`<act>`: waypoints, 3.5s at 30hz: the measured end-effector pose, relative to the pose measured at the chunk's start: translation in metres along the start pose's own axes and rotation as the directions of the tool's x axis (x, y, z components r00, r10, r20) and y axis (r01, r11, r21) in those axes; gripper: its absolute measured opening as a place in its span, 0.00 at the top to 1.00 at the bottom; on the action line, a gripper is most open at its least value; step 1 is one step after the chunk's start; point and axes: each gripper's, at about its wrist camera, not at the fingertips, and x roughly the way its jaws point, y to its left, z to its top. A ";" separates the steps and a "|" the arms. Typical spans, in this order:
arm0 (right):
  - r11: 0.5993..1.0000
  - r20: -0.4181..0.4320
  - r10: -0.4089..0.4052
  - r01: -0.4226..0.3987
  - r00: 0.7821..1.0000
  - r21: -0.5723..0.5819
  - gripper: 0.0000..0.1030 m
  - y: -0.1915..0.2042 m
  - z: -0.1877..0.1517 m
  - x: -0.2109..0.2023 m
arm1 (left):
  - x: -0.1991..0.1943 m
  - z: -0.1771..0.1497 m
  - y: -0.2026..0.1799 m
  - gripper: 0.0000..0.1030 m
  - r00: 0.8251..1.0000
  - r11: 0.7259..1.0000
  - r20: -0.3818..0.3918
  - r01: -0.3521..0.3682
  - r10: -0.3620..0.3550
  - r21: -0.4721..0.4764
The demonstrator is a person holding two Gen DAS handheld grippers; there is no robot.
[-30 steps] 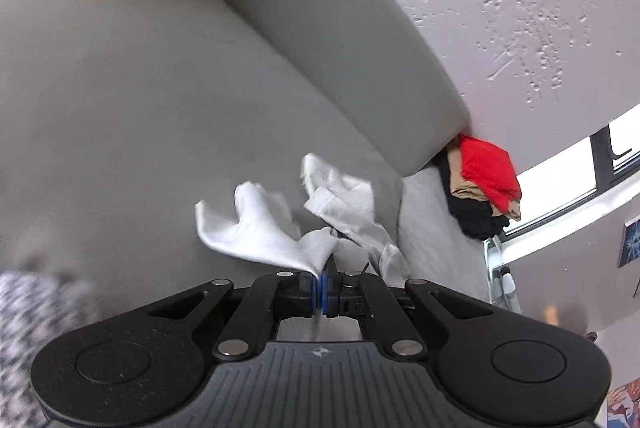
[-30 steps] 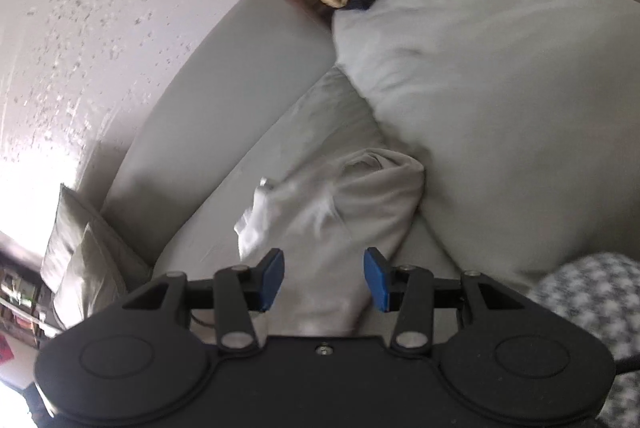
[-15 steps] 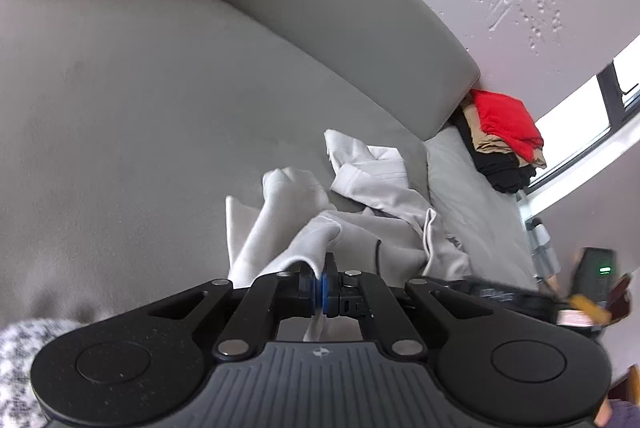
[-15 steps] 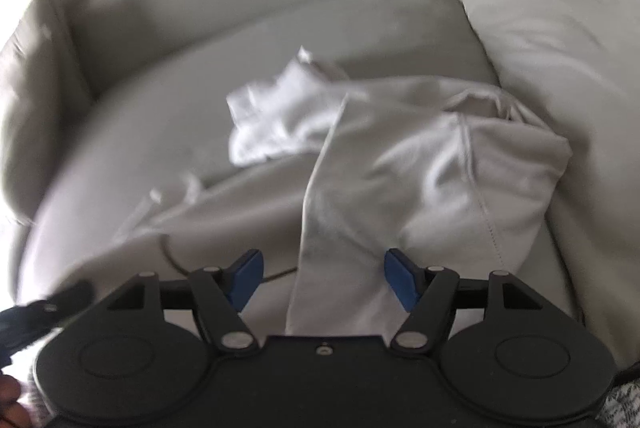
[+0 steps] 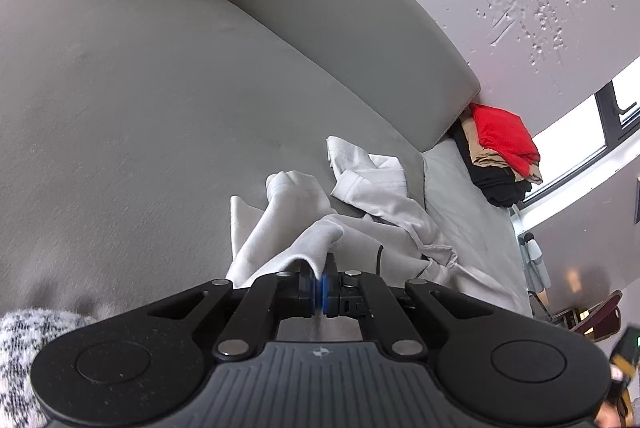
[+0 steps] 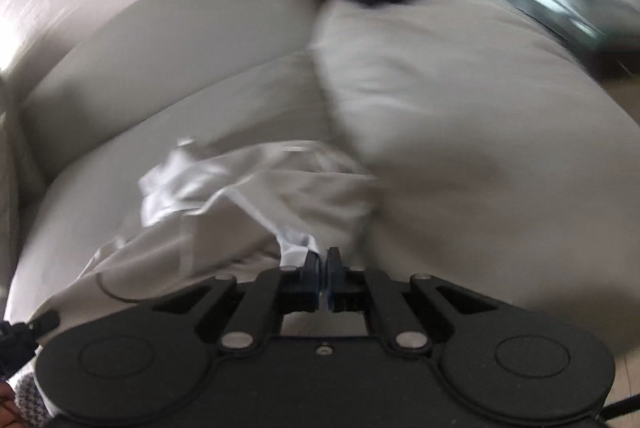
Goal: Fold clothes
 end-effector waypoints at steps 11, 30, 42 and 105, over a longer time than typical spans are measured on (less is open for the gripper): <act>0.978 -0.033 -0.033 0.026 0.999 -0.208 0.44 -0.005 -0.021 -0.023 | 0.001 -0.006 -0.008 0.99 1.000 0.998 -0.018 -0.019 0.020 0.051; 0.620 0.114 -0.137 0.175 0.984 -0.765 0.49 0.072 -0.043 0.043 | 0.011 -0.009 -0.009 0.99 0.999 0.999 -0.055 0.006 -0.003 0.050; 0.799 0.178 -0.056 0.151 0.982 -0.582 0.98 0.065 -0.011 0.027 | 0.014 -0.009 -0.011 0.99 0.998 0.998 -0.063 0.007 -0.004 0.060; 0.997 0.025 -0.002 0.000 1.000 0.080 0.69 -0.130 -0.009 -0.017 | -0.011 -0.079 -0.055 0.70 0.967 0.962 -0.178 -0.139 0.184 0.235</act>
